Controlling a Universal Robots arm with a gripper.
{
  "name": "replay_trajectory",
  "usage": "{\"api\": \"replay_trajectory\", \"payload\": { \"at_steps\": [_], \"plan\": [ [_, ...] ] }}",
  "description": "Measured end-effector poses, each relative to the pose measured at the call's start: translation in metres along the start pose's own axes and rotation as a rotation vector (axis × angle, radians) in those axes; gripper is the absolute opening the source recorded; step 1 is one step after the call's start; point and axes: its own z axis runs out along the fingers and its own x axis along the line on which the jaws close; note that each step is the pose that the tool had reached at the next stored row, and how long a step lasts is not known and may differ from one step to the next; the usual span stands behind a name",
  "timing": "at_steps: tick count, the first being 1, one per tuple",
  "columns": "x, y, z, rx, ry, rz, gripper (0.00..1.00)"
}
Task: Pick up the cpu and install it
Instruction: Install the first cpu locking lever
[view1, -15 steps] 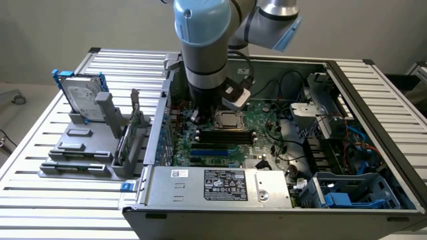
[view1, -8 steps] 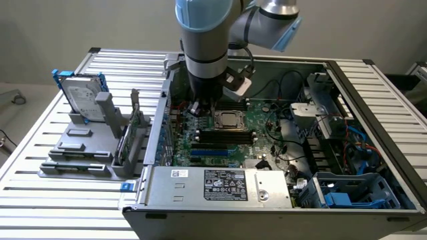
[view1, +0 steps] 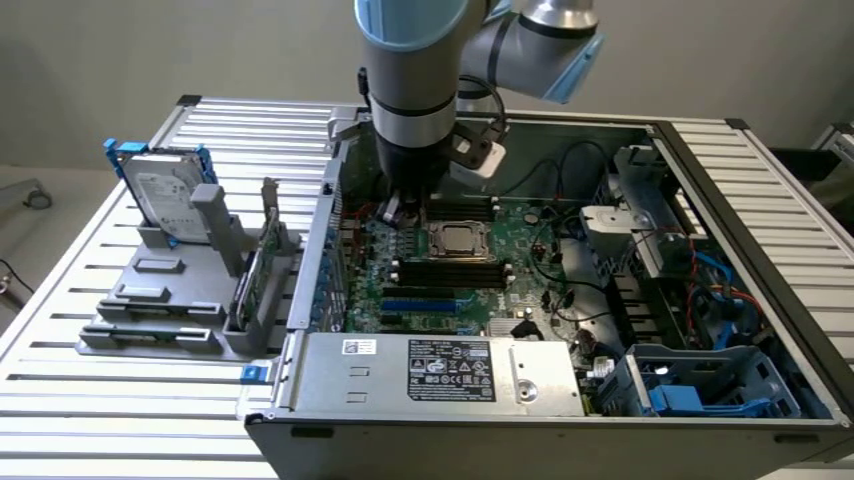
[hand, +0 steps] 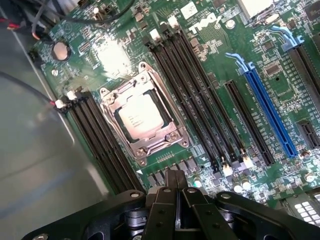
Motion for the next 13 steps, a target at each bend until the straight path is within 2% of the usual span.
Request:
{"api": "replay_trajectory", "payload": {
  "at_steps": [6, 13],
  "plan": [
    [0.0037, -0.0023, -0.0016, 0.0143, -0.0126, -0.071, 0.11],
    [0.0088, -0.0054, -0.0005, 0.0254, -0.0311, -0.143, 0.11]
  ]
}}
